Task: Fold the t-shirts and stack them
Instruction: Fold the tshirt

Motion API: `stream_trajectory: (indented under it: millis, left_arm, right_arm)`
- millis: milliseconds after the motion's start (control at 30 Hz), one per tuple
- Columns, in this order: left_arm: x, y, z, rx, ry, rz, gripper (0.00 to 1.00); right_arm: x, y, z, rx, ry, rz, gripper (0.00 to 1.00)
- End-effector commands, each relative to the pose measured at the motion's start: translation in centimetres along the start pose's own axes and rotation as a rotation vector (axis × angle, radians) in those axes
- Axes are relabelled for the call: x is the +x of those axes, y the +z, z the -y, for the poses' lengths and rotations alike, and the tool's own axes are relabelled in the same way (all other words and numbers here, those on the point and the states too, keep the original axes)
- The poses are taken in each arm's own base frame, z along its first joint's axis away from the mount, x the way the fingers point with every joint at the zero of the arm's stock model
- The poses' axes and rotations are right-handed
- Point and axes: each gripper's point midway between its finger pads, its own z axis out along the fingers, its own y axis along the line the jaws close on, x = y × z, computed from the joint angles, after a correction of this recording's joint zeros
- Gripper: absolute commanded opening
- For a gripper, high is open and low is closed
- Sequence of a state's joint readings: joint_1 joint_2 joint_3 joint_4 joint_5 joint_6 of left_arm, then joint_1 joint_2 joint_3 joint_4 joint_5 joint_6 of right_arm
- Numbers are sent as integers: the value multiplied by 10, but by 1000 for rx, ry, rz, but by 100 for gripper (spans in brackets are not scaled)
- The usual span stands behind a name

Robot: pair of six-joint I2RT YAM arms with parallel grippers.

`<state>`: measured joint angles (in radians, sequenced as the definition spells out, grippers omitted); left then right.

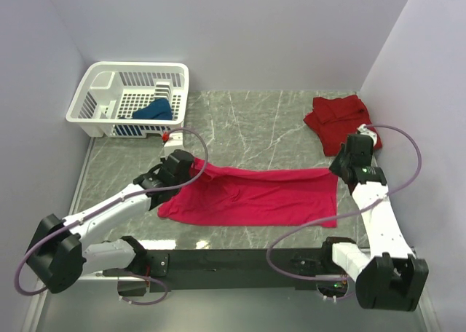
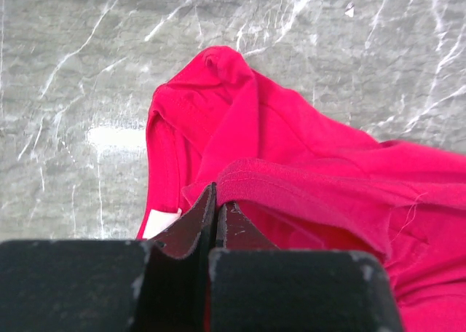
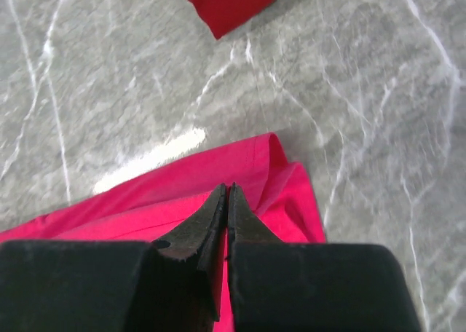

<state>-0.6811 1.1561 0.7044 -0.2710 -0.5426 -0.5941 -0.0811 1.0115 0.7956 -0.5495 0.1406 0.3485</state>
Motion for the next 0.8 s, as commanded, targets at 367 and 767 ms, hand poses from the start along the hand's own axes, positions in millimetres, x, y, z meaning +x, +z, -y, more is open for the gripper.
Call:
stream_trajectory:
  millis: [367, 767]
  left_arm:
    - [12, -24, -1, 71, -127, -25, 0]
    - [24, -39, -4, 100, -179, -51, 0]
  right_arm:
    - [19, -60, -6, -109, 59, -14, 0]
    - [27, -88, 10, -67, 80, 0, 0]
